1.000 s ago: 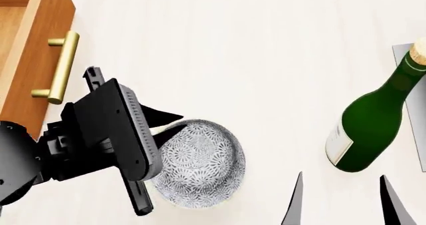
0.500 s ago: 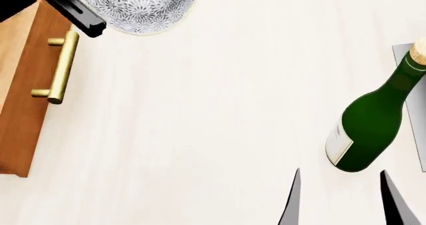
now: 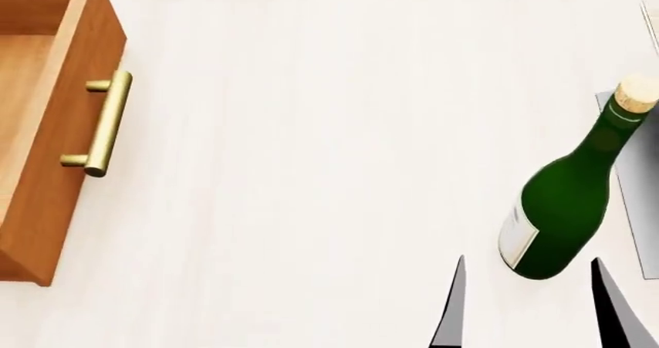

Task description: Put the bowl on top of the cabinet.

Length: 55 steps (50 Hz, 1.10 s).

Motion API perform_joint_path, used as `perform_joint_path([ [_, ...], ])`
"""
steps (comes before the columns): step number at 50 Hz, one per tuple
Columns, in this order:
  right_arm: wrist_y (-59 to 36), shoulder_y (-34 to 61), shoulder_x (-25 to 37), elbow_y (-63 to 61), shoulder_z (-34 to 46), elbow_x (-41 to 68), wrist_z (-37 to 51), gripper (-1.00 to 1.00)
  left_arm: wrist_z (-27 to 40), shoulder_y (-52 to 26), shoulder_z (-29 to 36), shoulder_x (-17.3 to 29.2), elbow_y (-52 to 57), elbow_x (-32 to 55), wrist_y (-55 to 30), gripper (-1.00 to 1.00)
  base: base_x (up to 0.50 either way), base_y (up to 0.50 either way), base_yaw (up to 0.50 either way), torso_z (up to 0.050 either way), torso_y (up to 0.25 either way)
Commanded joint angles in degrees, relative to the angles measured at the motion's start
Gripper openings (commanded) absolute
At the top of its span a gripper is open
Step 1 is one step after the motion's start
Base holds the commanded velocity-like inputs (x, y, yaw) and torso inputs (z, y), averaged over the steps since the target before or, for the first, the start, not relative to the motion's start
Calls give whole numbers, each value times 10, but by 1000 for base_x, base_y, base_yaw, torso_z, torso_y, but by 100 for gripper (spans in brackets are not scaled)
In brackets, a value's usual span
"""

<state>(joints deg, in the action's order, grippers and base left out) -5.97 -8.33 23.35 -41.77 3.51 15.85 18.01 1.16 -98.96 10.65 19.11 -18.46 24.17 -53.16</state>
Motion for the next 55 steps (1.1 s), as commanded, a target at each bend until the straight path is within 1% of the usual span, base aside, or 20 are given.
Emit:
perform_joint_path([
  [1, 0, -2, 3, -1, 0, -2, 3, 100, 64, -82, -83, -6, -160, -19, 61, -100, 0, 0, 0, -14, 250],
  [5, 2, -3, 4, -1, -2, 0, 4, 100, 88, -106, -110, 4, -202, -21, 76, -100, 0, 0, 0, -13, 250],
  [6, 2, -3, 4, 0, -2, -1, 4, 100, 82, -108, -108, 10, -196, -21, 74, -100, 0, 0, 0, -13, 250],
  [12, 4, -3, 3, 2, 2, -4, 5, 100, 98, -123, -117, 30, -186, -23, 58, -100, 0, 0, 0, -13, 250],
  [17, 7, -2, 2, 5, 7, -10, 5, 100, 104, -129, -116, 40, -185, -29, 59, -100, 0, 0, 0, -13, 250],
  [22, 6, -2, 3, 3, 9, -9, 5, 100, 131, -129, -140, 45, -196, -28, 65, -100, 0, 0, 0, -13, 250],
  [23, 7, -3, 4, 1, 7, -9, 6, 100, 141, -131, -154, 51, -197, -24, 65, -100, 0, 0, 0, -13, 250],
  [36, 5, -5, 5, 0, 9, -10, 10, 100, 167, -121, -180, 88, -228, -34, 84, -100, 0, 0, 0, -13, 250],
  [46, 1, -4, 7, -1, 10, -11, 13, 100, 214, -110, -219, 113, -249, -38, 102, -100, 0, 0, 0, 0, 7],
  [47, 1, -4, 7, 0, 11, -11, 13, 100, 232, -110, -230, 116, -258, -40, 104, -100, 0, 0, 0, 0, 0],
  [52, 1, -1, 6, 3, 16, -14, 13, 100, 253, -96, -241, 116, -252, -42, 118, -100, 0, 0, 0, 0, 0],
  [55, 1, -1, 7, 4, 16, -15, 13, 100, 246, -92, -235, 114, -249, -44, 119, -100, 0, 0, 0, 0, 0],
])
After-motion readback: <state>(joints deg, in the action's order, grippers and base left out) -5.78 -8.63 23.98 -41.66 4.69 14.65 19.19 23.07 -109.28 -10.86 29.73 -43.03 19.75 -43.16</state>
